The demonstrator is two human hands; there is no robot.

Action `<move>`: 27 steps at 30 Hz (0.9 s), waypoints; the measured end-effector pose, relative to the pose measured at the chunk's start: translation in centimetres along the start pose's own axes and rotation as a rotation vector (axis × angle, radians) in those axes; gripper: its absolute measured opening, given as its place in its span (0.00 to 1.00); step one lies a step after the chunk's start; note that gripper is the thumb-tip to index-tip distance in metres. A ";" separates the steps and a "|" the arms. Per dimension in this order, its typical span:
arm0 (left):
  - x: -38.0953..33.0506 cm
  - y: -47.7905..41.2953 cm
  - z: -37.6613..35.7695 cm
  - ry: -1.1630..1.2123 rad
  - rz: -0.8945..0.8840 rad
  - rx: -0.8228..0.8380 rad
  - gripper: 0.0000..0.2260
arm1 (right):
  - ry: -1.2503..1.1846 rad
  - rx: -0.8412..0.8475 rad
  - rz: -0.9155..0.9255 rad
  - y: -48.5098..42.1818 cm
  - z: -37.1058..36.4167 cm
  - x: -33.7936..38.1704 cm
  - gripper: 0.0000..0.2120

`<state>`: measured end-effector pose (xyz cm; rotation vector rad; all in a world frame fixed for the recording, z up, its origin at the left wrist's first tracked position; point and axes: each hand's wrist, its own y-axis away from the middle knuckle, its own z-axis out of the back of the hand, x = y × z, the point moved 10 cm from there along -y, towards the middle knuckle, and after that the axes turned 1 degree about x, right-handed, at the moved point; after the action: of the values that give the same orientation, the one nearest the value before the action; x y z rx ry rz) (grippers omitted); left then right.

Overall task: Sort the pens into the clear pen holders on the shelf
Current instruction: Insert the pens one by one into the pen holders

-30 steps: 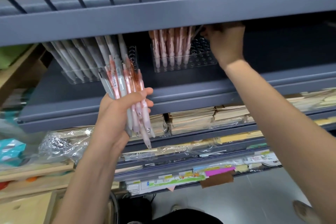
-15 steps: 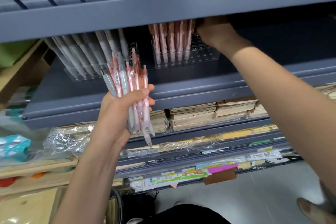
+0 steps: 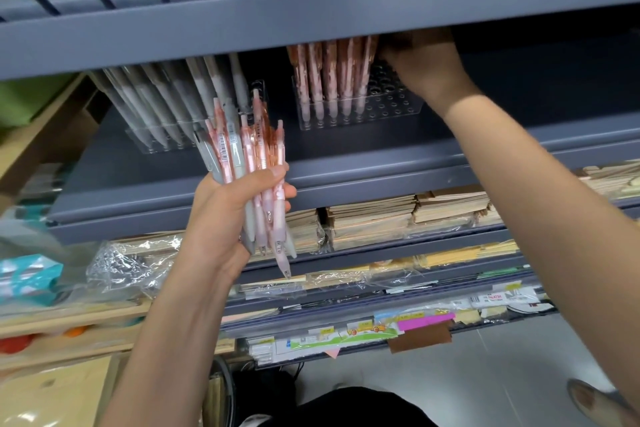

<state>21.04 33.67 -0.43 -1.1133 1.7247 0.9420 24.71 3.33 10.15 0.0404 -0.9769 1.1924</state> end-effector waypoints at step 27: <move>-0.1 -0.2 -0.9 -0.034 -0.060 0.016 0.07 | -0.939 -0.526 -0.130 9.7 6.7 -1.5 0.05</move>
<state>21.06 32.82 -0.03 -1.1261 1.6594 0.9040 12.92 2.89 8.84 0.2573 -2.0536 0.7367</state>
